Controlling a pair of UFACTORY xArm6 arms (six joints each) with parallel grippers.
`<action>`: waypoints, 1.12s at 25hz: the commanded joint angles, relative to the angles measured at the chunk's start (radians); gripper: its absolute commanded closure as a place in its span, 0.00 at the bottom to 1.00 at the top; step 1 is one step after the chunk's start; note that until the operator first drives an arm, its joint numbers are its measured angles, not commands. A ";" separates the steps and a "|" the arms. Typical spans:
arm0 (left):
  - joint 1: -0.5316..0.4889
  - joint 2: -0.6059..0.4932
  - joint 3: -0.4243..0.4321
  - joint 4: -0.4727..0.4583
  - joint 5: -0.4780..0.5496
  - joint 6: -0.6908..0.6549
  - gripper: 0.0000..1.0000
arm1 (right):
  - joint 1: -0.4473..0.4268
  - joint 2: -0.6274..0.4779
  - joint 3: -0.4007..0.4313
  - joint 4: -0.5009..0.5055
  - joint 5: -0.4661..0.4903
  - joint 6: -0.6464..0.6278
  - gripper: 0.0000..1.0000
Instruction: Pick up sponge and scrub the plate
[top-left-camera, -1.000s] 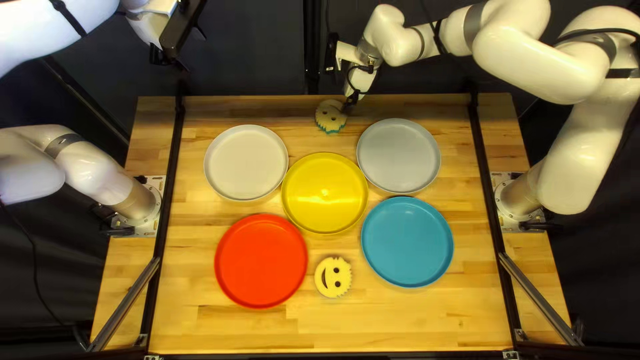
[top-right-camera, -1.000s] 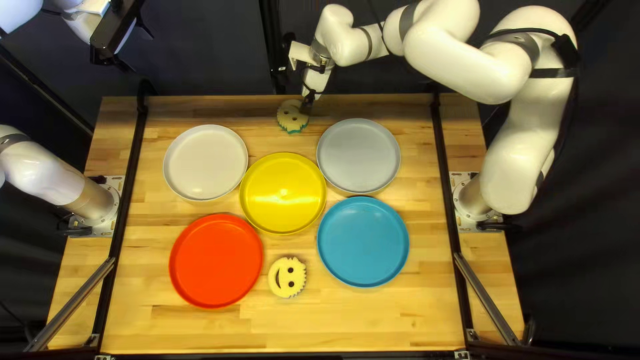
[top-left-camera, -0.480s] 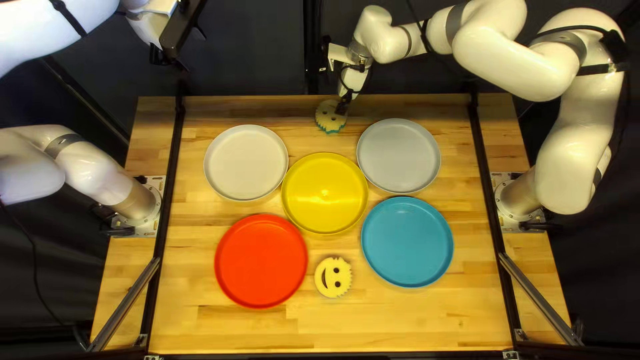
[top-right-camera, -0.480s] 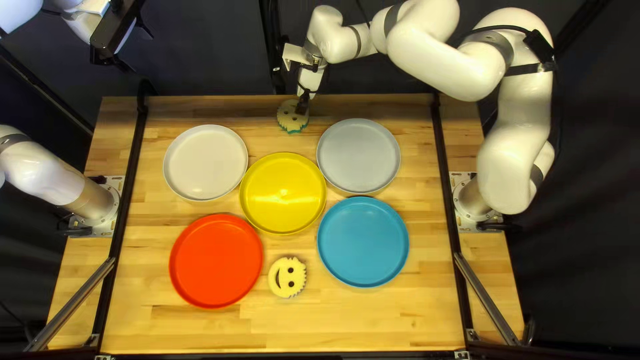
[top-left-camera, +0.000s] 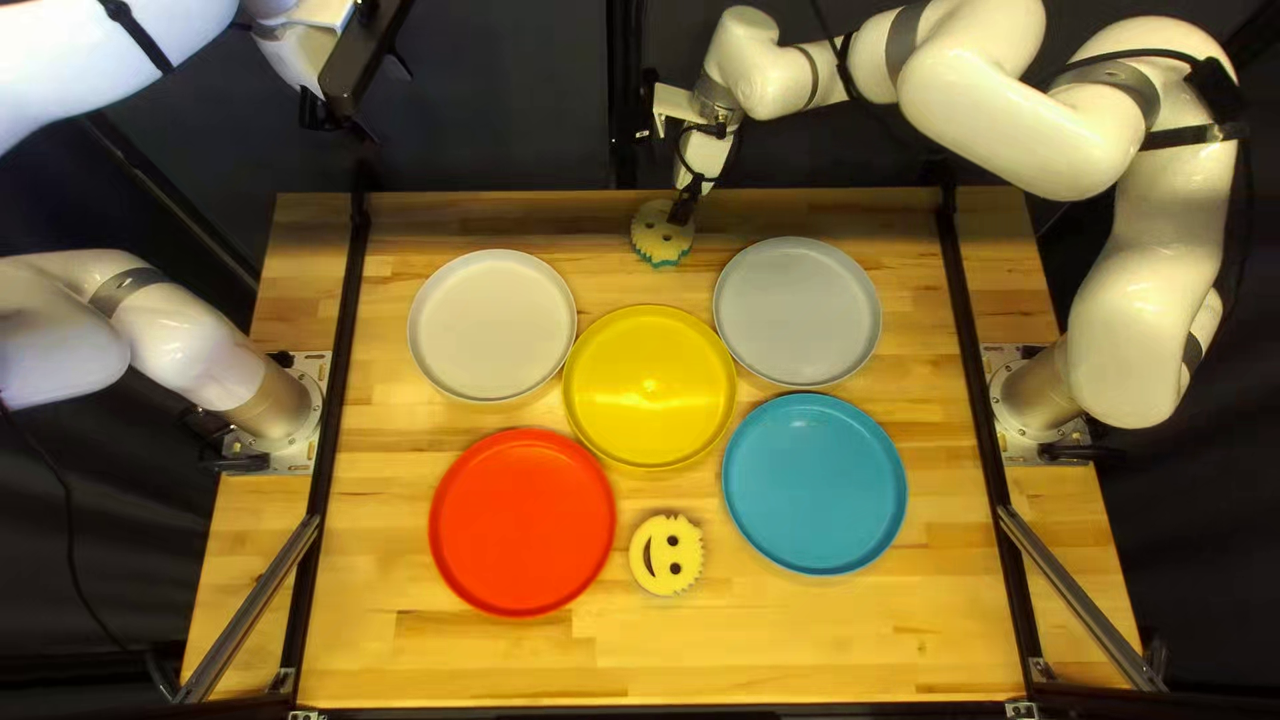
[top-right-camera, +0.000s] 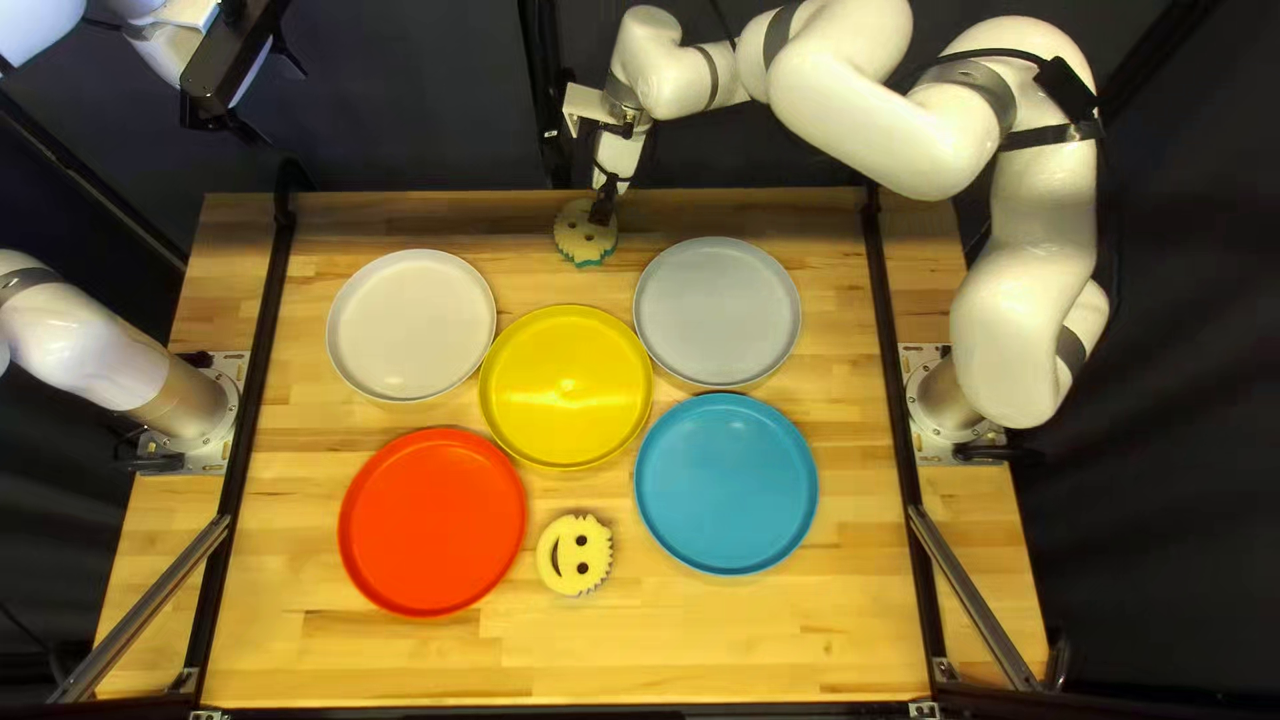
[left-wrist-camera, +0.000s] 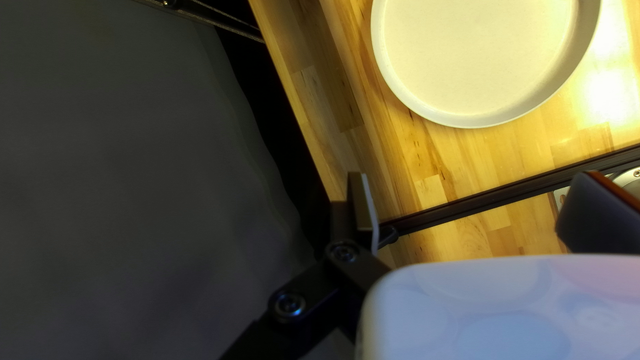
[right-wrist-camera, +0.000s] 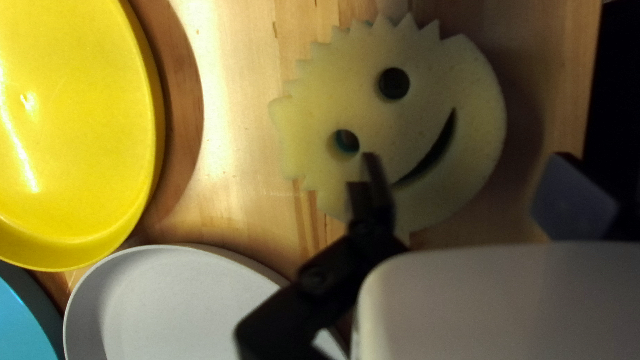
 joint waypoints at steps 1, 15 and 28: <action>0.000 0.000 0.000 0.000 0.000 0.000 0.00 | 0.001 -0.001 0.001 0.000 0.002 -0.002 1.00; 0.000 0.000 0.000 0.000 0.000 0.000 0.00 | 0.061 -0.188 0.188 0.000 -0.056 0.023 1.00; 0.000 0.000 0.000 0.000 0.000 0.000 0.00 | 0.171 -0.453 0.444 -0.149 -0.142 0.166 1.00</action>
